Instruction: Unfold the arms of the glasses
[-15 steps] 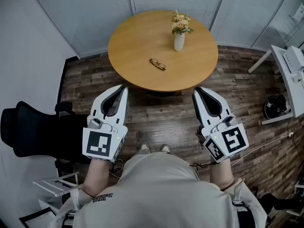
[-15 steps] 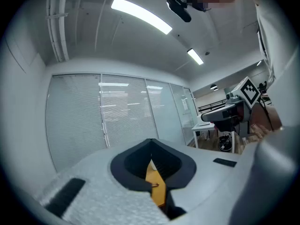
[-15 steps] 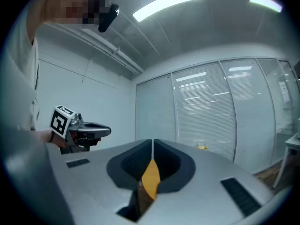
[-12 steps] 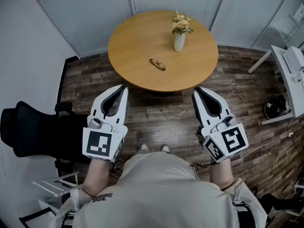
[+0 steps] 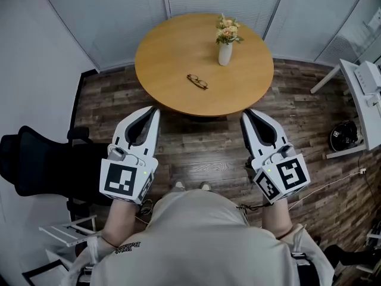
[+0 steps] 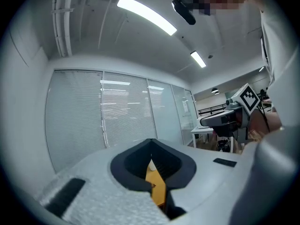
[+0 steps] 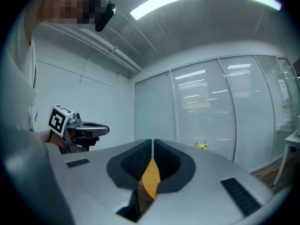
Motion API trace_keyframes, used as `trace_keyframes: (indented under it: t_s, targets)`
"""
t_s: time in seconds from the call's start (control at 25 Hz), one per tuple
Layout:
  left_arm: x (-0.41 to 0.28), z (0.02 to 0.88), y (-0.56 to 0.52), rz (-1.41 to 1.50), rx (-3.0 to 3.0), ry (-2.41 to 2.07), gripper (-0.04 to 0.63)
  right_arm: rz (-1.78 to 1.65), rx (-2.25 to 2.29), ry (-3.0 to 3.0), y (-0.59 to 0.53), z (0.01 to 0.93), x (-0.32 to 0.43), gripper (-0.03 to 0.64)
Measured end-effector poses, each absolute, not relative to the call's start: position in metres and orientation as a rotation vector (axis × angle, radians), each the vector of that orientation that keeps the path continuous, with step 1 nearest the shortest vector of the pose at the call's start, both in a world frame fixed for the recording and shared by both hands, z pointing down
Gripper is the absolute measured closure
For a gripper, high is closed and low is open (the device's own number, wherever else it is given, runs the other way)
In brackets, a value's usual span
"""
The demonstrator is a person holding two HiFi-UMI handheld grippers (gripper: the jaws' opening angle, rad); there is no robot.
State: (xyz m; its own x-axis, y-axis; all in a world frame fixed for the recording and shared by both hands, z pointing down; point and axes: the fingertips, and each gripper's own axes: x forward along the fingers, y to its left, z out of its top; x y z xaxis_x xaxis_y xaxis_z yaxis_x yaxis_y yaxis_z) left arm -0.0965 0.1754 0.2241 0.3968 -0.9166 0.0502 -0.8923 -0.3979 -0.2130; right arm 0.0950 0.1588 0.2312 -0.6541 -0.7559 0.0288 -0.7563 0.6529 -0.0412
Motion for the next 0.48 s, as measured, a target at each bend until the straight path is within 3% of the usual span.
trace_keyframes:
  t_s: [0.48]
  targets:
    - [-0.081, 0.257, 0.164, -0.292, -2.495, 1.723, 0.574, 0.100, 1.213, -2.832, 0.150, 0.253, 0.113, 0.580]
